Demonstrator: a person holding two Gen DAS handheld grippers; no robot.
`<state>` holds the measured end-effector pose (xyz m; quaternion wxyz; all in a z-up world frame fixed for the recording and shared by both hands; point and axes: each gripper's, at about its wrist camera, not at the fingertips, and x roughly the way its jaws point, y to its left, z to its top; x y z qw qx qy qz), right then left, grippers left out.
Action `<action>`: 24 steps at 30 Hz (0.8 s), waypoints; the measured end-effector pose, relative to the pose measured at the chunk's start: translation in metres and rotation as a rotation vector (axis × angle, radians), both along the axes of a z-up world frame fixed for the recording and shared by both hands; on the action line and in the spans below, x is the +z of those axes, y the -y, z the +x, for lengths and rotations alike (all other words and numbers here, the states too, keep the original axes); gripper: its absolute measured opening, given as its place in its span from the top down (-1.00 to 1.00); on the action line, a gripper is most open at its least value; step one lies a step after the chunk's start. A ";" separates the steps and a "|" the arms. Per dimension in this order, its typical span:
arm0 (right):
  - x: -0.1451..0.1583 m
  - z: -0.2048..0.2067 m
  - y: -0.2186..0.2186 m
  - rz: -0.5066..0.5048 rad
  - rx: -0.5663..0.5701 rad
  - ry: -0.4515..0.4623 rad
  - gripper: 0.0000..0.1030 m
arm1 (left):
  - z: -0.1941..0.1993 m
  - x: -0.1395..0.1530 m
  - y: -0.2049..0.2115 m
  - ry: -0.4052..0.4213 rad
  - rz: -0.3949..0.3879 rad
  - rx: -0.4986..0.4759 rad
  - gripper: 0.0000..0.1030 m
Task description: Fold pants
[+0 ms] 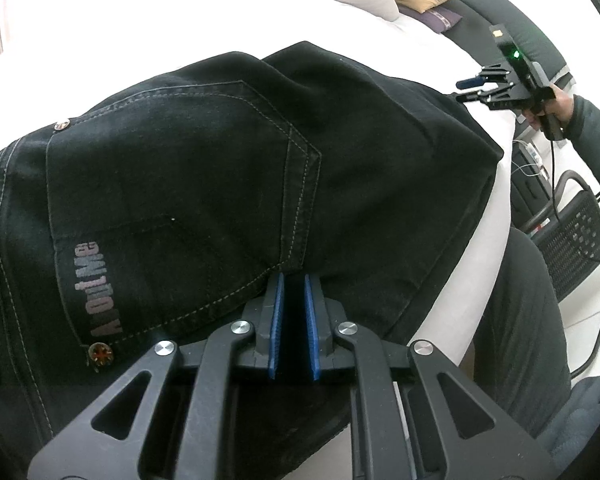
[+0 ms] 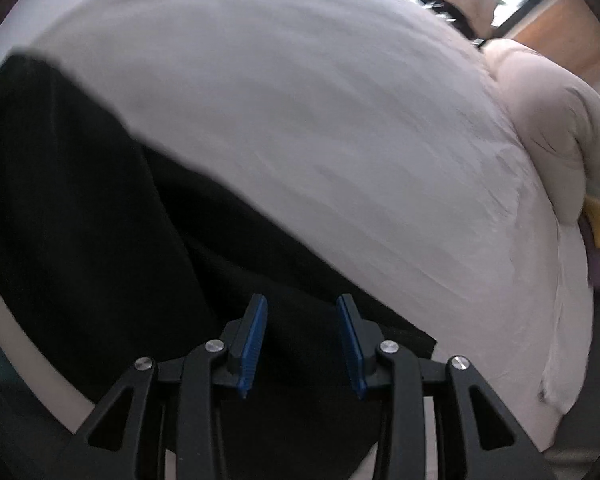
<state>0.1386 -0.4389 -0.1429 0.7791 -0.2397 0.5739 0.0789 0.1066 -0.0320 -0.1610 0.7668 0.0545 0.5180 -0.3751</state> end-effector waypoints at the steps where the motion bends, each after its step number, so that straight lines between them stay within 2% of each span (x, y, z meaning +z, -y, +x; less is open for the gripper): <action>1: -0.001 0.000 0.001 0.011 0.015 -0.016 0.24 | 0.000 0.000 0.000 0.001 0.001 0.000 0.80; 6: -0.009 0.002 -0.007 0.009 0.157 -0.073 0.24 | 0.001 0.001 0.003 -0.001 0.006 -0.012 0.80; 12: -0.025 0.016 -0.009 -0.014 0.203 -0.165 0.26 | 0.003 0.002 0.005 -0.004 0.007 -0.018 0.80; 13: -0.029 0.016 -0.010 -0.017 0.212 -0.185 0.29 | 0.003 0.002 0.005 -0.004 0.006 -0.017 0.80; 15: -0.035 0.016 -0.010 -0.004 0.218 -0.225 0.53 | 0.003 0.002 0.005 -0.003 0.006 -0.018 0.80; 16: -0.036 0.015 -0.011 -0.003 0.224 -0.228 0.58 | 0.003 0.002 0.006 -0.005 0.006 -0.019 0.80; 17: -0.036 0.014 -0.011 0.002 0.225 -0.226 0.77 | 0.003 0.002 0.006 -0.006 0.008 -0.019 0.80; 18: -0.036 0.014 -0.009 0.004 0.221 -0.222 0.84 | 0.003 0.002 0.007 -0.005 0.012 -0.021 0.80; 21: -0.031 0.010 -0.004 0.002 0.205 -0.184 0.92 | 0.002 0.003 0.009 0.001 0.018 -0.025 0.80; 24: -0.018 0.008 0.004 -0.004 0.151 -0.088 0.96 | 0.000 0.003 0.010 0.004 0.020 -0.019 0.80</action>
